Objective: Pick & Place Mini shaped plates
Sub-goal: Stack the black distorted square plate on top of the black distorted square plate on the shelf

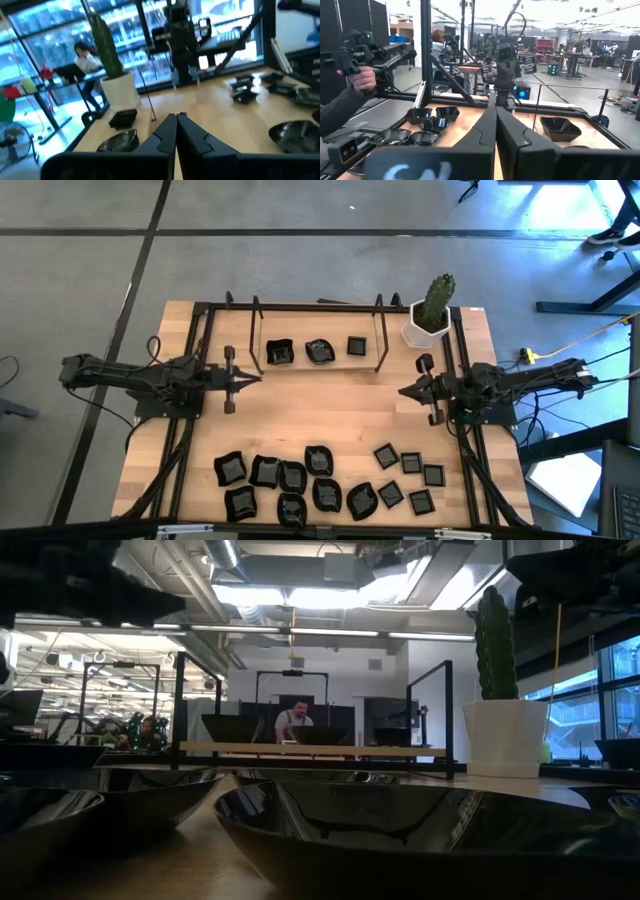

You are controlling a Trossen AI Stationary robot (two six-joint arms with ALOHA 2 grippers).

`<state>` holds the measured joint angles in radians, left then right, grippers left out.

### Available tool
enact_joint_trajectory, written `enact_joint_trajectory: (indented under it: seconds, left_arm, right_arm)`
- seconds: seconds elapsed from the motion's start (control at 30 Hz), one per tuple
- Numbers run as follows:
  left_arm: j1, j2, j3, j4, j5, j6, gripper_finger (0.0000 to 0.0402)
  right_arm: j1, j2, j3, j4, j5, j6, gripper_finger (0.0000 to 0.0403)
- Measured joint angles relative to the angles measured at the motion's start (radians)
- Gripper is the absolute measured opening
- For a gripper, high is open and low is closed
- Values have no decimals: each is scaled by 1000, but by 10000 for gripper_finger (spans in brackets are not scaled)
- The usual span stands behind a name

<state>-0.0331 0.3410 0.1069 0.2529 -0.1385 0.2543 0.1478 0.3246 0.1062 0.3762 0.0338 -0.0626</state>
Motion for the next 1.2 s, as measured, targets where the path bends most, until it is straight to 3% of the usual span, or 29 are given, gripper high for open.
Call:
enact_joint_trajectory:
  seconds: [0.17, 0.33, 0.87, 1.07, 1.2]
  left_arm:
    - [-5, -145, -64, -9, -67, -24, 3]
    - [-5, -224, -69, -59, -29, -32, 5]
    - [-5, -239, -69, -92, 17, -51, 7]
    - [-5, -239, -69, -65, 237, -158, 2]
    - [-5, -238, -70, 15, 279, -150, 3]
  right_arm:
    - [0, -46, 0, -49, 0, 2, 6]
    - [0, -53, 0, -75, 0, -1, 6]
    - [0, -52, 0, -75, 0, 1, 6]
    - [0, -52, 0, -75, -7, 10, 6]
    - [0, -52, 0, -75, -8, 7, 6]
